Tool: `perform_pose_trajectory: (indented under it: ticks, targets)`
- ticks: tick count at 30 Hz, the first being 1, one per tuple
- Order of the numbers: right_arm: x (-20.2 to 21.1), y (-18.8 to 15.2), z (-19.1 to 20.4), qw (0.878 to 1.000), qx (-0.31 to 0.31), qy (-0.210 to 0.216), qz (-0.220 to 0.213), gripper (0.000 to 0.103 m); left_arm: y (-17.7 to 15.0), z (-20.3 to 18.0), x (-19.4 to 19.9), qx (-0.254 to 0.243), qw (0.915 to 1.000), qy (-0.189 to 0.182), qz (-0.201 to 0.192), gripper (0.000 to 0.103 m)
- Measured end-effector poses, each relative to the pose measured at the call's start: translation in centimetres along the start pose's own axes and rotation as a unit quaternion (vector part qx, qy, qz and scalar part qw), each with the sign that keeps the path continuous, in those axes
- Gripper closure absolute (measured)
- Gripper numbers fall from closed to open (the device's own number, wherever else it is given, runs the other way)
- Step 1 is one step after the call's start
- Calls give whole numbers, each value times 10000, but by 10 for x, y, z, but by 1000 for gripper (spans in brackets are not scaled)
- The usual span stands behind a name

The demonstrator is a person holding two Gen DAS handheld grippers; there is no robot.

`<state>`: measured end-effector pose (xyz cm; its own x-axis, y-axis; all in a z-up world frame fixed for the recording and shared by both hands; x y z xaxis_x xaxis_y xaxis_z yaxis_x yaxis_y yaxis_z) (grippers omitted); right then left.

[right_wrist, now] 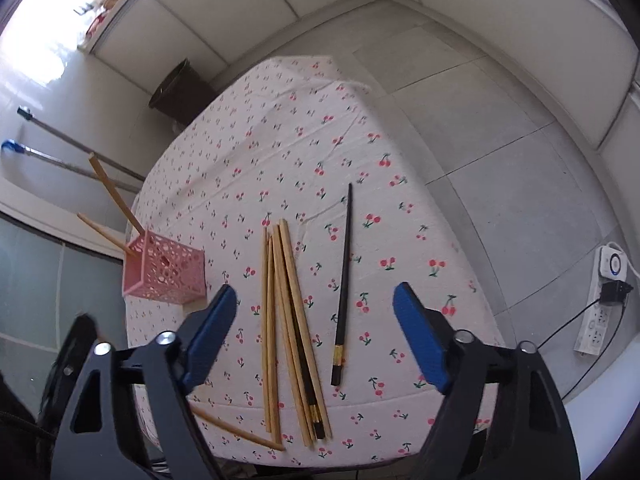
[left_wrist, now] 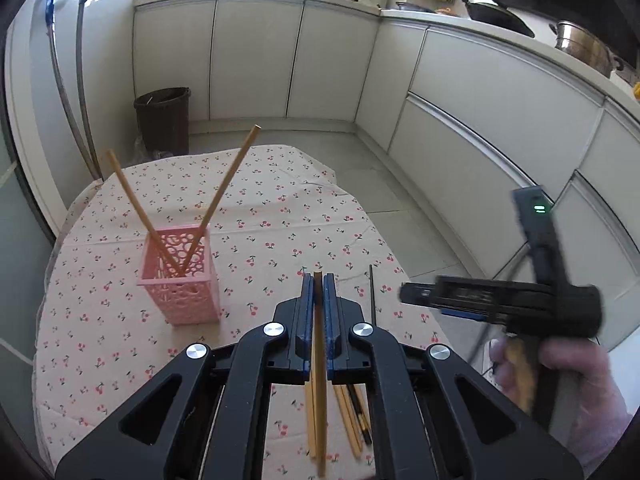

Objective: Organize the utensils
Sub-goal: 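Carry the chopstick with the left tool toward the pink cup while the right tool grasps another chopstick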

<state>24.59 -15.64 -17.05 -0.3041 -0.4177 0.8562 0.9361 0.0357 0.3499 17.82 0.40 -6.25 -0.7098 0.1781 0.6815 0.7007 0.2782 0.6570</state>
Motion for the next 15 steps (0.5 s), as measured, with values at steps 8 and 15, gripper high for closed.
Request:
perform_pose_trajectory:
  ticks: [8, 15]
  targets:
    - [-55, 22, 33, 9988, 401, -212, 206, 76, -8, 22, 74, -146, 9981, -365, -464, 99]
    - [-85, 36, 28, 9937, 645, -832, 374, 81, 2, 47, 95, 105, 9967, -522, -607, 99]
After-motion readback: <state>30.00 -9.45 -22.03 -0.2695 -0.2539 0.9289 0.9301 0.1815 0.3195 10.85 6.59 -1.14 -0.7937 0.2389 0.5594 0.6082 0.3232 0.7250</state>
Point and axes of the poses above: each gripper's, at about its wrist camera, not at the fingertips, and x roughly against the way its jaws point, z to its left, y to its top, the point moved 7 cm from there along -x, roughly the way its jaws point, and after that the axes turned 14 degrees about x, right-handed, at the moved point
